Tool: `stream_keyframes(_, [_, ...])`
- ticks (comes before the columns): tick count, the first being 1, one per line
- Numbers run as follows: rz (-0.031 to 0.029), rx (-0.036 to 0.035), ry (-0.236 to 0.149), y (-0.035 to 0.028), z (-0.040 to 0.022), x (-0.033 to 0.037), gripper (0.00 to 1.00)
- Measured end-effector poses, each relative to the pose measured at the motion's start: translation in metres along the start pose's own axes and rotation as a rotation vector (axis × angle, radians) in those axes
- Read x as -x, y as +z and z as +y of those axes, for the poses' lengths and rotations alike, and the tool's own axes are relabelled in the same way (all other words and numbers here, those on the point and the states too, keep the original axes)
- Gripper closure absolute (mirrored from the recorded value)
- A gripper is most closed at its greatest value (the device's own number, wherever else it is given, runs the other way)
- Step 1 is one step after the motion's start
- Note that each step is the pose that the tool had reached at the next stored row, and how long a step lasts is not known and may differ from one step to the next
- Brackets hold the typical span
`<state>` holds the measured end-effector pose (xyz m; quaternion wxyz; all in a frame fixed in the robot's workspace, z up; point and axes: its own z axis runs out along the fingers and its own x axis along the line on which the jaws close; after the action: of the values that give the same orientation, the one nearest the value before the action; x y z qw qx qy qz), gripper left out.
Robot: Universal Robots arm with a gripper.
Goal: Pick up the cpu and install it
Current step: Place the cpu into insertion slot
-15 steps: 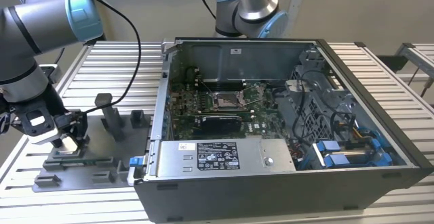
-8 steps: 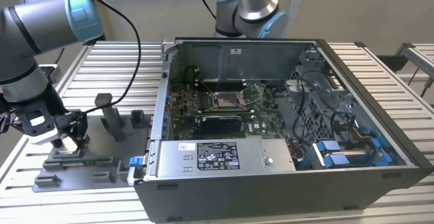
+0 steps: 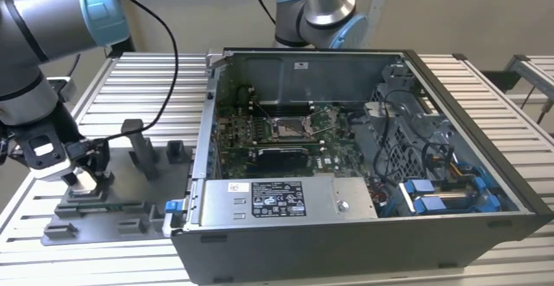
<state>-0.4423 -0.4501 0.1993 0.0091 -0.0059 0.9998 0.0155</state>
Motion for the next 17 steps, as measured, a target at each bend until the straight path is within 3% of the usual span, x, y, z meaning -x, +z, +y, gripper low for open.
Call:
stream_keyframes(9, [0.0,0.0,0.0,-0.0185,0.0006,0.0003,1.0])
stream_keyframes(17, [0.0001,0.0,0.0,-0.0518,0.0017,0.001,1.0])
